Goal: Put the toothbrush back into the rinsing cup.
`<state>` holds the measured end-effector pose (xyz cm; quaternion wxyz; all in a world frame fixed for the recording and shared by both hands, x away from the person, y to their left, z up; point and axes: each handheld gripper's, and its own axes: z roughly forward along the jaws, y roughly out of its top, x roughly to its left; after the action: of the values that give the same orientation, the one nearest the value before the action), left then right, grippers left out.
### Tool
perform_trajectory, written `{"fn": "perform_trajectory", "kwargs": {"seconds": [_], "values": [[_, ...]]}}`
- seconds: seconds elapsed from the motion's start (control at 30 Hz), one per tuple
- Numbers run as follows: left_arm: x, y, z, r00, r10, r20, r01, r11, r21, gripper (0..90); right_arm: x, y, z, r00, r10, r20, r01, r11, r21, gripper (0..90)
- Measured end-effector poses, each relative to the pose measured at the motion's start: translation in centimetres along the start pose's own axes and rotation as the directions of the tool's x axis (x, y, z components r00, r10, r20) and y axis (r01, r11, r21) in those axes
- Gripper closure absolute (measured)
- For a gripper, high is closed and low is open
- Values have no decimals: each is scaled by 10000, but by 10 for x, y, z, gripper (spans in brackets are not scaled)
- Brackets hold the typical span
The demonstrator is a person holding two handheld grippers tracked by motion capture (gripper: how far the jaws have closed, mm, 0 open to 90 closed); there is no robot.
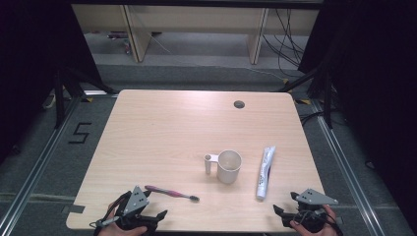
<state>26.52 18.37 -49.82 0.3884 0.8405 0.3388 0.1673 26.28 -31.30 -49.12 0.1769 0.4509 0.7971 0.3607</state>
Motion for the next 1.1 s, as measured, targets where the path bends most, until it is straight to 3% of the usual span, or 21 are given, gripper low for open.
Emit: {"fn": "perform_trajectory", "kwargs": {"seconds": [0.1, 0.17, 0.2, 0.23, 0.27, 0.33, 0.43, 0.47, 0.5, 0.63, 0.67, 0.7, 0.73, 0.8, 0.83, 0.93, 1.03, 1.07, 1.1], "values": [[1, 6, 2, 9991, 341, 264, -345, 9993, 159, 193, -1, 0, -2, 9994, -172, 295, 175, 9998, -103, 215], [3, 11, 3, 9979, 601, 262, -610, 9975, 356, 193, -1, 0, -1, 9997, -127, 194, 128, 9999, -65, 215], [3, 13, 4, 9972, 709, 236, -718, 9966, 407, 201, 2, 0, -1, 9996, 268, -19, -268, 9996, 57, 215], [5, 18, 4, 9952, 965, 178, -974, 9932, 632, 214, 2, 0, -1, 9996, 265, -29, -265, 9996, 64, 216], [5, 18, 4, 9952, 965, 178, -974, 9932, 632, 215, 2, 0, -1, 9996, 265, -29, -265, 9996, 64, 216], [9, 26, 5, 9886, 1483, 261, -1499, 9860, 735, 233, 0, 0, 0, 10000, -59, 9, 59, 10000, 38, 217], [12, 31, 7, 9858, 1654, 290, -1675, 9812, 959, 247, 0, 0, 1, 9999, -66, -153, 67, 10000, 60, 217], [13, 33, 8, 9845, 1729, 280, -1749, 9791, 1034, 247, 4, 0, 0, 9992, 389, -93, -387, 9991, 195, 217], [14, 35, 10, 9832, 1796, 314, -1820, 9766, 1146, 254, 0, 0, 0, 9996, -286, -4, 286, 9996, 32, 217], [16, 38, 21, 9822, 1782, 597, -1858, 9686, 1652, 276, 0, 0, 1, 9999, -159, -52, 159, 9999, 39, 217], [17, 39, 24, 9805, 1860, 634, -1945, 9649, 1763, 276, 0, 0, 1, 9999, -159, -52, 159, 9999, 39, 217], [19, 42, 29, 9768, 2010, 738, -2118, 9576, 1953, 295, 2, 0, 1, 9998, 154, -141, -151, 9998, 154, 217], [19, 42, 29, 9768, 2010, 738, -2118, 9576, 1953, 300, 2, 0, 1, 9998, 154, -141, -151, 9998, 154, 217], [20, 46, 33, 9731, 2125, 891, -2270, 9506, 2119, 315, 1, 0, 1, 9999, 28, -121, -26, 9999, 117, 217], [22, 49, 37, 9680, 2287, 1028, -2470, 9406, 2330, 333, -2, 0, 2, 9991, -430, 7, 430, 9990, -98, 217], [22, 52, 41, 9662, 2322, 1122, -2536, 9347, 2489, 374, -1, 0, 1, 9996, -283, 5, 283, 9996, 1, 218], [21, 55, 46, 9642, 2284, 1345, -2571, 9294, 2647, 393, -2, 0, 2, 9990, -443, -46, 443, 9990, -92, 219], [22, 56, 47, 9614, 2340, 1449, -2663, 9237, 2753, 409, -1, 0, 1, 9997, -262, 16, 262, 9997, 17, 219], [21, 56, 50, 9600, 2370, 1492, -2716, 9179, 2892, 448, -1, 0, 2, 9994, -92, -322, 96, 9999, 119, 220]]}}
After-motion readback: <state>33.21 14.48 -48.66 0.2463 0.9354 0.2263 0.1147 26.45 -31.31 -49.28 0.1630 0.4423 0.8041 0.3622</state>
